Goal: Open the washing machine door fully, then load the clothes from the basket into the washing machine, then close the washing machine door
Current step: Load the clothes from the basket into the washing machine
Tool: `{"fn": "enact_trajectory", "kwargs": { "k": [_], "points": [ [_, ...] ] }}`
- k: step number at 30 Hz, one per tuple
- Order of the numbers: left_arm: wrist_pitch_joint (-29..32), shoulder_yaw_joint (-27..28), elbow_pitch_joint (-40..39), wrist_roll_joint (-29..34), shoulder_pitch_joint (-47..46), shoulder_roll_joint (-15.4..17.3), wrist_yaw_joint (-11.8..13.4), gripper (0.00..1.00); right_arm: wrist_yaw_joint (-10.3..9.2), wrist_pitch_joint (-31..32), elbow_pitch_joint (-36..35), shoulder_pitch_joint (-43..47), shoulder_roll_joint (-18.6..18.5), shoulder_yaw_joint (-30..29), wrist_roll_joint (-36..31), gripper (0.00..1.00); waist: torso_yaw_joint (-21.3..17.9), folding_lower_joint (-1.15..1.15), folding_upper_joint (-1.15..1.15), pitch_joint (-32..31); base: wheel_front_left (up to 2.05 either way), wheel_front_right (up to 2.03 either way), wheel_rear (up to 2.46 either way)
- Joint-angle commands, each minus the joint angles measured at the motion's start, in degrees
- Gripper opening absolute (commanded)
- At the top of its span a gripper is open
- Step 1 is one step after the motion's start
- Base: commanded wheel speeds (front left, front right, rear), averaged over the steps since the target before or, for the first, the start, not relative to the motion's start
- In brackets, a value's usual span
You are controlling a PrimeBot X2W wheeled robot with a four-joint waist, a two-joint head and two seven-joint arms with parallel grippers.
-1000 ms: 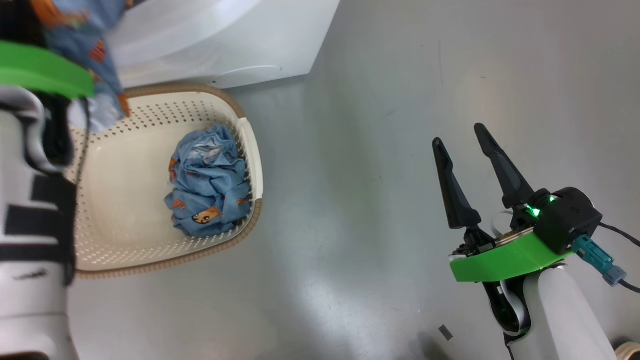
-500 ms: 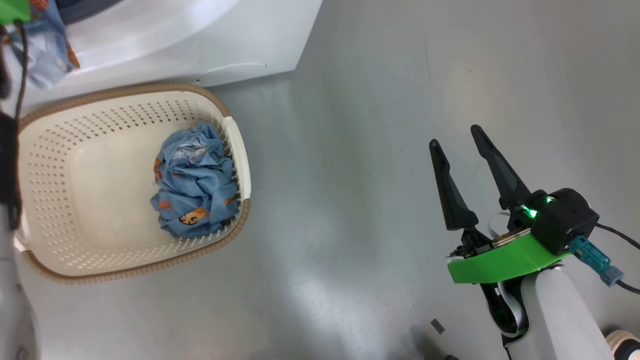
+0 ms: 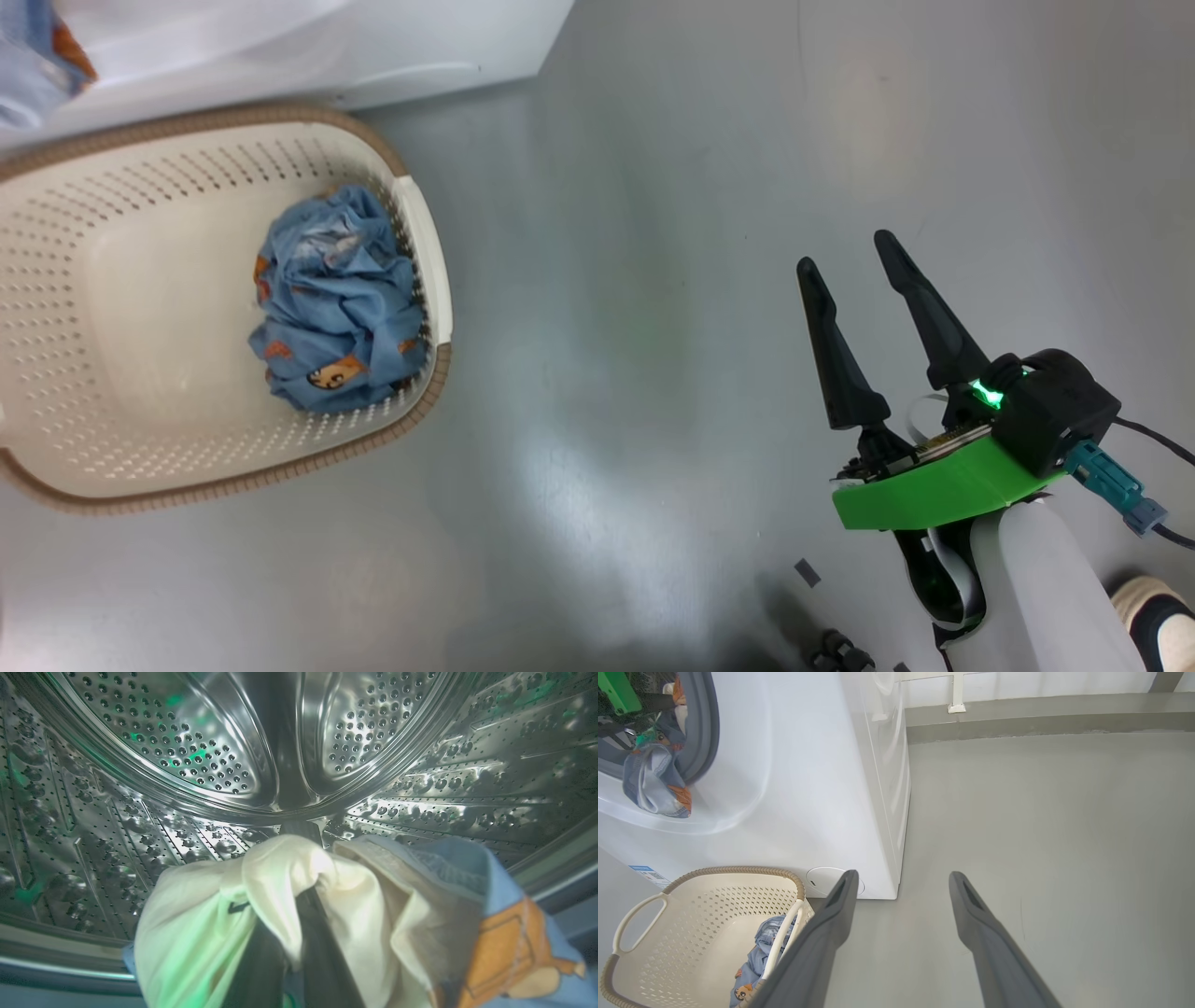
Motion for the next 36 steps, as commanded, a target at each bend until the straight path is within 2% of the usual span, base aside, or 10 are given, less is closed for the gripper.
{"fn": "enact_trajectory", "kwargs": {
  "k": [1, 6, 12, 14, 20, 24, 36],
  "points": [
    [-0.04, 0.09, -0.58, 0.52, -1.87, 2.74, 0.7, 0.0, 0.09, -0.26, -1.43, 2.08, 0.28, 1.21, 0.41, 1.0, -0.02, 0.0, 0.0, 1.56, 0.0, 0.0, 0.0],
    [-2.33, -1.73, 1.07, 2.7, -4.91, 4.26, 1.45, 0.0, 0.09, -0.26, -1.63, 2.04, 0.28, 2.03, 0.67, 1.0, -0.45, 0.0, 0.0, 3.45, 0.0, 0.0, 0.0],
    [-9.09, -4.95, -1.94, 6.89, -8.27, 5.75, 2.44, 0.0, 0.09, -0.26, -1.91, 1.95, 0.28, 2.56, 1.24, 1.0, -1.21, 0.0, 0.0, 5.04, 0.0, 0.0, 0.0],
    [-9.66, -5.81, -4.4, 8.19, -8.78, 6.11, 2.73, 0.0, 0.09, -0.26, -1.84, 2.13, 0.28, 2.65, 1.3, 1.0, -1.31, 0.0, 0.0, 5.3, 0.0, 0.0, 0.0],
    [-9.77, -5.62, -20.66, 11.12, -6.35, 8.07, 4.55, 0.0, 0.09, -0.26, -1.78, 2.06, 0.28, 3.33, 1.59, 1.0, -1.76, 0.0, 0.0, 5.72, 0.0, 0.0, 0.0],
    [-9.78, -5.15, -27.91, 12.38, -3.86, 9.36, 4.97, 0.0, 0.09, -0.26, -1.65, 1.75, 0.28, 3.74, 1.72, 1.0, -1.9, 0.0, 0.0, 5.75, 0.0, 0.0, 0.0],
    [-9.79, -2.96, -37.58, 13.71, -0.72, 10.53, 5.33, 0.0, 0.09, -0.26, -1.36, 0.74, 0.28, 4.24, 2.22, 1.0, -2.48, 0.0, 0.0, 6.41, 0.0, 0.0, 0.0]
  ]
}}
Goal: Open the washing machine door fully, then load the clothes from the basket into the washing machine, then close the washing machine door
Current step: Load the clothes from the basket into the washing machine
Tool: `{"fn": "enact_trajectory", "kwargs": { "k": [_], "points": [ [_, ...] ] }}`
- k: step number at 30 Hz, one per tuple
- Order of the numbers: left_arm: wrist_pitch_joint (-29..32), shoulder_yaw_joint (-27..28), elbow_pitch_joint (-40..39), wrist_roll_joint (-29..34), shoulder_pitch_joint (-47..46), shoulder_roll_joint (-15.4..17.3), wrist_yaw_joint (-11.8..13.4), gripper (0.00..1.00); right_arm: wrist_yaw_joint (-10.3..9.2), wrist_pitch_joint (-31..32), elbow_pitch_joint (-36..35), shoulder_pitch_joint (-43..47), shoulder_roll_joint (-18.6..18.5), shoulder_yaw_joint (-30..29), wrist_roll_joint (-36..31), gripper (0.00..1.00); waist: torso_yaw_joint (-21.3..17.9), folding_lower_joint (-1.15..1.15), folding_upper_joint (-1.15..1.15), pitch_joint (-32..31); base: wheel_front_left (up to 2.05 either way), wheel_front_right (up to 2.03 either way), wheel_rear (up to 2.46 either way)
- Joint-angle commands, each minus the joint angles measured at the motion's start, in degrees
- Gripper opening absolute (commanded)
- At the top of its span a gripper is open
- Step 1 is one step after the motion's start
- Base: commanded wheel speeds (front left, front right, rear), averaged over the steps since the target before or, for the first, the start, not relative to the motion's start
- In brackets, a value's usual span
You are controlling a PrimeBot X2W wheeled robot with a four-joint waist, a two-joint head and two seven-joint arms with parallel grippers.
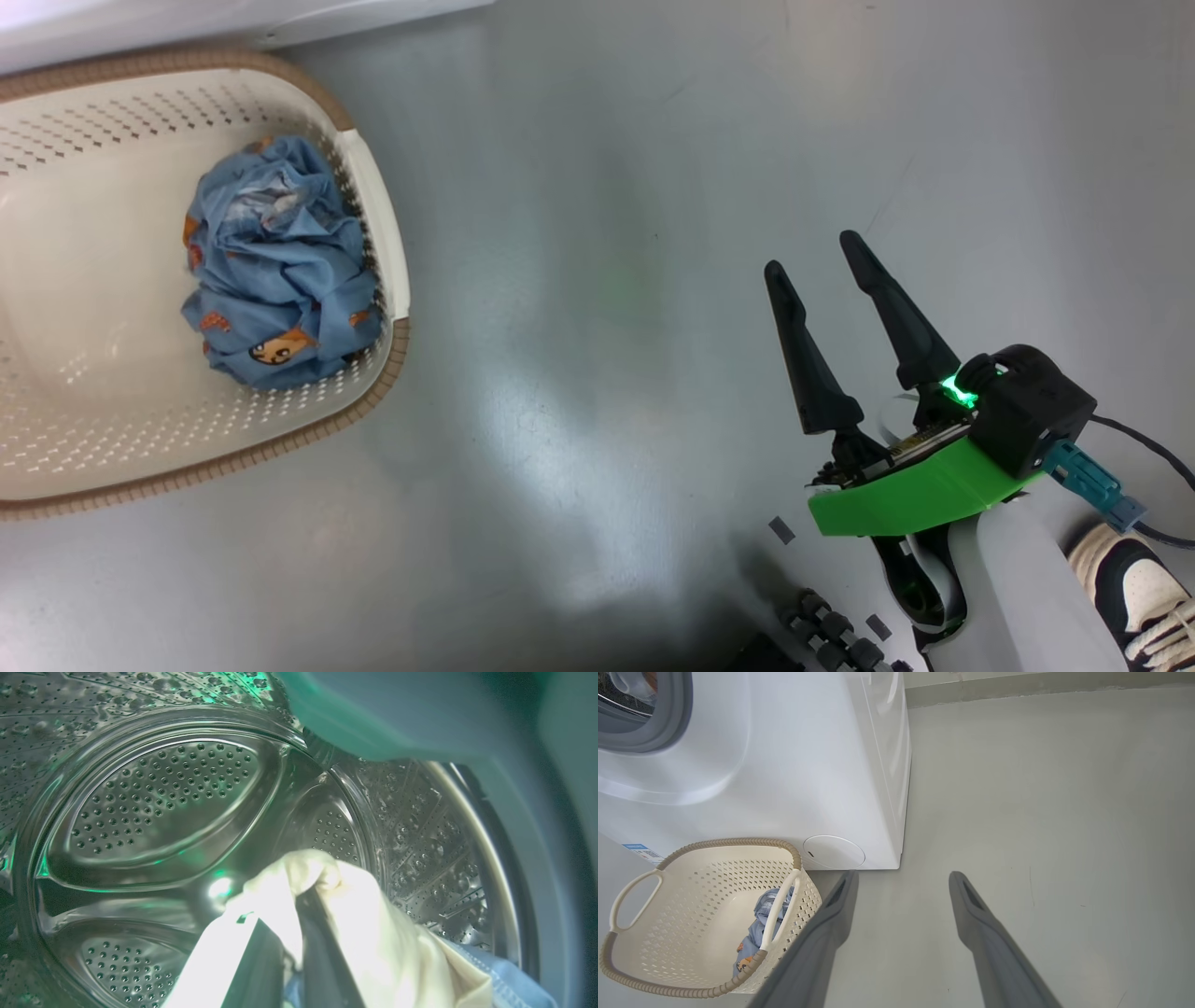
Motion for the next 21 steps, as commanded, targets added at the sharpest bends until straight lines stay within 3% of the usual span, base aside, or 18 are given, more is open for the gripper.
{"fn": "enact_trajectory", "kwargs": {
  "k": [1, 5, 12, 17, 18, 19, 20, 21],
  "points": [
    [-0.1, 1.12, -1.53, 0.41, 0.39, 2.78, 0.28, 0.0, 0.09, -0.26, -0.92, 1.2, 0.09, 1.48, 0.65, 1.0, -0.14, 0.0, 0.0, -0.13, 0.0, 0.0, 0.0],
    [-0.1, 2.09, 3.21, -0.95, 1.0, 2.39, -0.39, 0.0, 0.09, -0.26, -0.67, 1.32, 0.09, 1.71, 0.83, 1.0, -0.46, 0.0, 0.0, -0.43, 0.0, 0.0, 0.0],
    [1.04, 2.53, 21.19, -5.3, -1.23, -0.75, -3.0, 0.0, 0.09, -0.26, -0.33, 1.65, 0.09, 1.75, 0.92, 1.0, -0.11, 0.0, 0.0, -1.19, 0.0, 0.0, 0.0],
    [2.34, 2.71, 28.26, -6.86, -3.54, -1.79, -3.54, 0.0, 0.09, -0.26, -0.23, 1.62, 0.09, 1.57, 0.89, 1.0, 0.01, 0.0, 0.0, -1.45, 0.0, 0.0, 0.0],
    [2.02, 2.74, 28.95, -6.94, -4.01, -1.9, -3.42, 0.29, 0.09, -0.26, -0.22, 1.63, 0.09, 1.51, 0.87, 1.0, 0.05, 0.0, 0.0, -1.5, 0.0, 0.0, 0.0],
    [1.78, 2.63, 29.66, -6.96, -4.34, -1.98, -3.45, 0.69, 0.09, -0.26, -0.23, 1.62, 0.09, 1.49, 0.86, 1.0, 0.04, 0.0, 0.0, -1.59, 0.0, 0.0, 0.0],
    [1.68, 2.65, 30.58, -7.22, -4.49, -2.23, -3.52, 1.0, 0.09, -0.26, -0.25, 1.68, 0.09, 1.42, 0.82, 1.0, 0.11, 0.0, 0.0, -1.77, 0.0, 0.0, 0.0],
    [1.45, 2.62, 31.16, -7.34, -4.73, -2.43, -3.53, 1.0, 0.09, -0.26, -0.27, 1.75, 0.09, 1.36, 0.78, 1.0, 0.18, 0.0, 0.0, -1.86, 0.0, 0.0, 0.0]
  ]
}}
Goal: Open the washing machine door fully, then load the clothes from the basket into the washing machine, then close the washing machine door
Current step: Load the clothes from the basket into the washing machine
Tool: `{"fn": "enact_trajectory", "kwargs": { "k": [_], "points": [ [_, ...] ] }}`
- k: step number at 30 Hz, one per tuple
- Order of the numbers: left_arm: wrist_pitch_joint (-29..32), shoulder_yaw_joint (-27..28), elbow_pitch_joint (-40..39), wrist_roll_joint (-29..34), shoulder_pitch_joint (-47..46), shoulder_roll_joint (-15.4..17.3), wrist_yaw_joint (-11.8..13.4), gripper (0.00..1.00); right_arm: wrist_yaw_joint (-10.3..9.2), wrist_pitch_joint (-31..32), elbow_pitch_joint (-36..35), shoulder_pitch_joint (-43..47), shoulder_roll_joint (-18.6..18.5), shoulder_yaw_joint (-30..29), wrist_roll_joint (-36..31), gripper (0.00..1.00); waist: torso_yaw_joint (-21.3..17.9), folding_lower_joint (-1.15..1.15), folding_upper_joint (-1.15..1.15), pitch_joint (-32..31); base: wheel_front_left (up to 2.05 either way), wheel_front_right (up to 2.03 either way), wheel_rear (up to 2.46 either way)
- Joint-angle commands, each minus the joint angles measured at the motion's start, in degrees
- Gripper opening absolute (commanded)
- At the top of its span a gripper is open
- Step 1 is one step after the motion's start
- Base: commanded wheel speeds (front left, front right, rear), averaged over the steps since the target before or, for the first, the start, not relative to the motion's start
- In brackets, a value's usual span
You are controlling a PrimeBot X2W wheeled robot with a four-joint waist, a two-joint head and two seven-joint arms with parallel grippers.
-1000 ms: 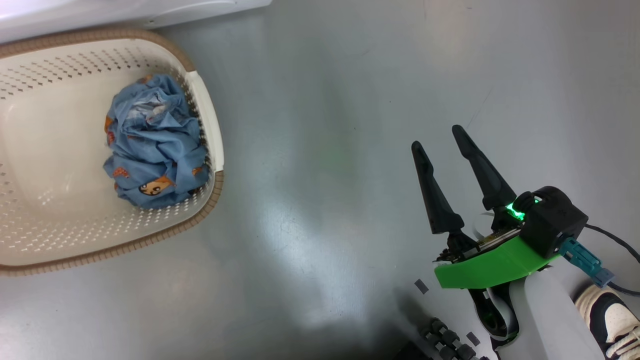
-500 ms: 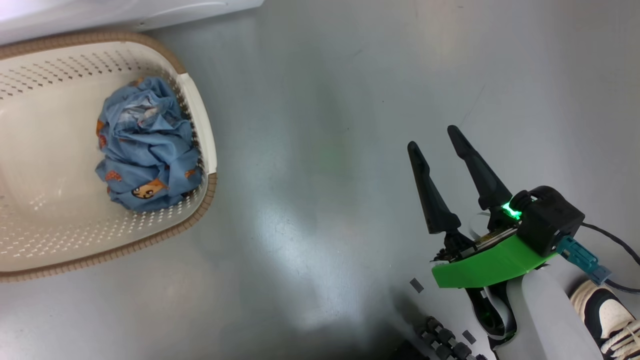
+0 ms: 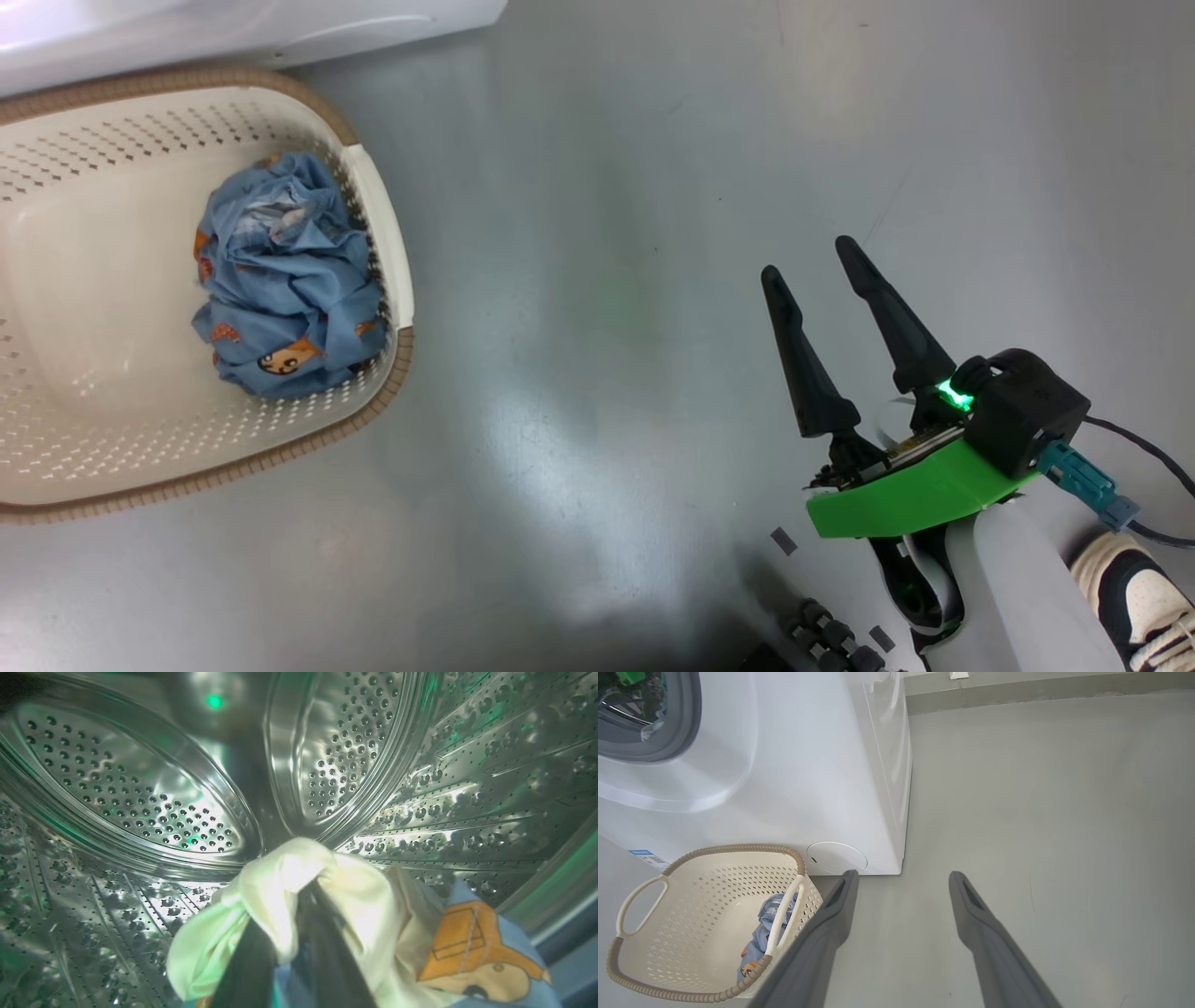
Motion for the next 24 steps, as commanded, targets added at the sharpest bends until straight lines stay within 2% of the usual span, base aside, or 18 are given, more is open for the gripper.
{"fn": "enact_trajectory", "kwargs": {
  "k": [1, 14, 24],
  "points": [
    [-0.39, 0.31, -0.08, -0.67, -1.5, 1.73, 0.01, 1.0, 0.09, -0.26, -1.06, 1.71, 0.07, 0.94, 0.35, 1.0, 0.14, 0.0, 0.0, -0.18, 0.0, 0.0, 0.0],
    [-1.78, 0.39, 4.65, -2.44, 1.59, -0.9, 0.22, 1.0, 0.09, -0.26, -1.1, 1.09, 0.07, -1.27, -0.6, 1.0, 2.35, 0.0, 0.0, -3.85, 0.0, 0.0, 0.0],
    [-1.83, 2.21, 1.13, -3.91, 7.69, -2.72, 0.43, 1.0, 0.09, -0.26, -0.38, 0.85, 0.07, -2.29, -1.45, 1.0, 4.39, 0.0, 0.0, -8.27, 0.0, 0.0, 0.0]
  ]
}}
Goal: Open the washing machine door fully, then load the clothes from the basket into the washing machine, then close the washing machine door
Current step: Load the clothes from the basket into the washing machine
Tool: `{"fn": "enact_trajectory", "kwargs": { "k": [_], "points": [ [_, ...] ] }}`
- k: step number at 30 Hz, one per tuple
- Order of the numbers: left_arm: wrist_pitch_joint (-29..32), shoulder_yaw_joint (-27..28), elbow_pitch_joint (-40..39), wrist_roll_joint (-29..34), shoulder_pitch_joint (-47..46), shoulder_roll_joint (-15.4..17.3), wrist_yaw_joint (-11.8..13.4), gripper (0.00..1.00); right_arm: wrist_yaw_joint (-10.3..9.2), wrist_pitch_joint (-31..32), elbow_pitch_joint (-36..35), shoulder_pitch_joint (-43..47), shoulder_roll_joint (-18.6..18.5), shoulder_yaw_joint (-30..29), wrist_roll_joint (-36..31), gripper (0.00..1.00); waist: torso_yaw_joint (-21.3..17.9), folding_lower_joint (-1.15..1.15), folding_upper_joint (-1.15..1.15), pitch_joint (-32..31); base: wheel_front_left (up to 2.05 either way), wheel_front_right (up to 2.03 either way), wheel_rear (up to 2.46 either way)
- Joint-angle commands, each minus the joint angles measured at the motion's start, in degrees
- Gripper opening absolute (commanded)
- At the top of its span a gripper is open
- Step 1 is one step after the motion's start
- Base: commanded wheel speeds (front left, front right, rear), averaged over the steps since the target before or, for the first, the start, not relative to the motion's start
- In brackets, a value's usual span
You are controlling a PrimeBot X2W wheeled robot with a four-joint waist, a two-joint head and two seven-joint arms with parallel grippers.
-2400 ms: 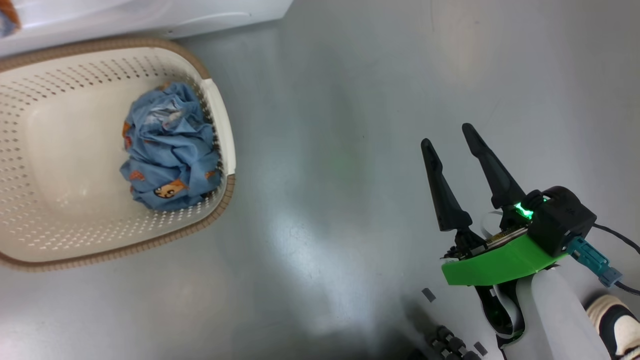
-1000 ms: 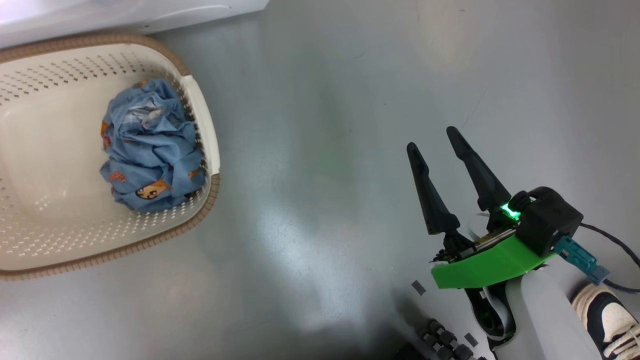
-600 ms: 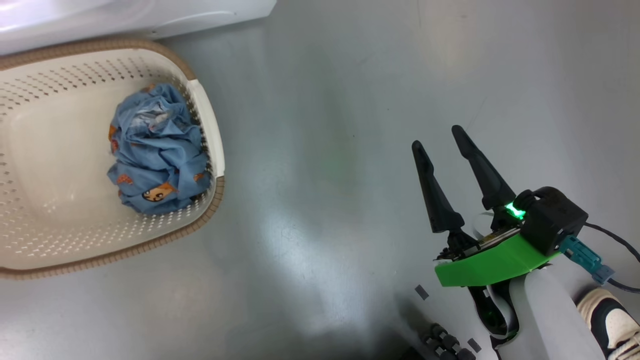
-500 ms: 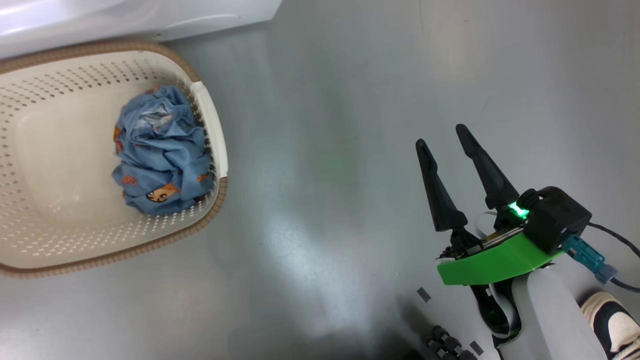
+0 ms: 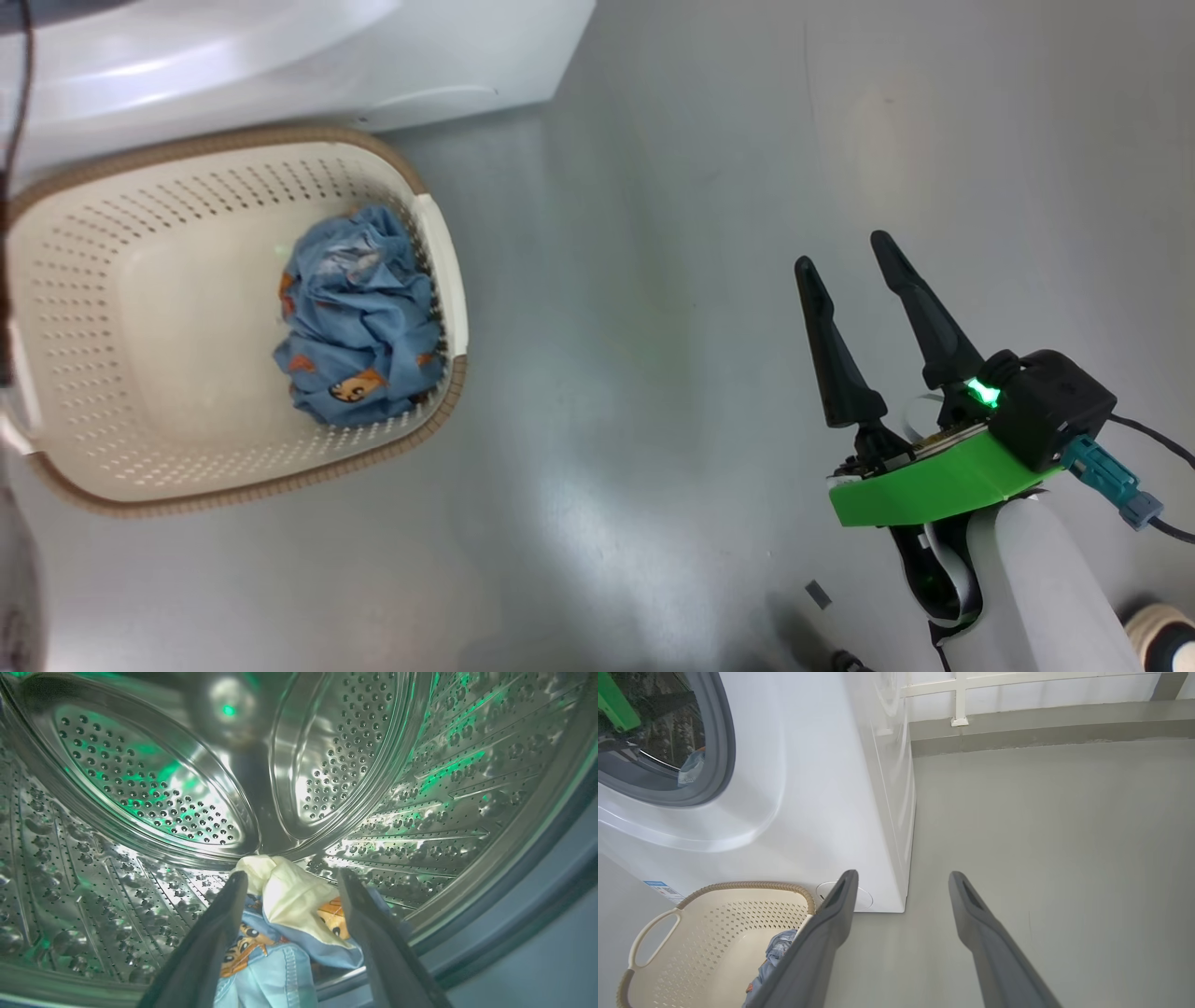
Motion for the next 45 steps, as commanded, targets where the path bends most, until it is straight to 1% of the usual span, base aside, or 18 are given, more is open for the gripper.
{"fn": "enact_trajectory", "kwargs": {
  "k": [1, 10, 15, 23, 29, 36, 40, 45],
  "points": [
    [-0.28, 0.84, -2.0, -0.69, 1.47, 2.0, 0.31, 1.0, 0.09, -0.26, -1.01, 0.85, 0.08, 0.86, -0.41, 1.0, 1.12, 0.0, 0.0, -1.89, 0.0, 0.0, 0.0],
    [-0.29, 3.31, -5.97, -2.08, 10.4, 0.17, -0.29, 1.0, 0.09, -0.26, -0.27, 2.16, 0.08, -0.02, -0.96, 1.0, 2.72, 0.0, 0.0, -7.19, 0.0, 0.0, 0.0],
    [-0.29, 5.38, -9.87, -2.57, 16.88, -0.94, -0.53, 1.0, 0.09, -0.26, 0.03, 3.62, 0.05, -0.47, -1.22, 1.0, 3.59, 0.0, 0.0, -10.69, 0.0, 0.0, 0.0],
    [-0.29, 7.47, -15.91, -2.58, 27.72, -2.24, -1.66, 1.0, 0.09, -0.26, 0.13, 6.02, -0.31, -0.79, -1.53, 1.0, 5.1, 0.0, 0.0, -15.76, 0.0, 0.0, 0.0],
    [-0.29, 9.41, -21.48, -2.82, 34.31, -2.58, -2.14, 1.0, 0.09, -0.26, -0.07, 7.17, -0.43, -0.74, -1.79, 1.0, 5.81, 0.0, 0.0, -17.41, 0.0, 0.0, 0.0],
    [-0.29, 12.15, -29.05, -3.06, 42.45, -3.32, -2.06, 1.0, 0.09, -0.26, -0.53, 7.39, -0.46, -0.43, -1.74, 1.0, 5.77, 0.0, 0.0, -17.83, 0.0, 0.0, 0.0],
    [-0.29, 14.36, -34.87, -3.0, 48.54, -4.25, -1.5, 1.0, 0.09, -0.26, -0.82, 7.73, -0.46, -0.4, -1.71, 1.0, 5.77, 0.0, 0.0, -17.85, 0.0, 0.0, 0.0],
    [-0.29, 15.86, -41.23, -2.39, 56.33, -5.84, -1.13, 1.0, 0.09, -0.26, -0.74, 7.73, -0.59, -0.11, -1.51, 1.0, 5.53, 0.0, 0.0, -17.83, 0.0, 0.0, 0.0]
  ]
}}
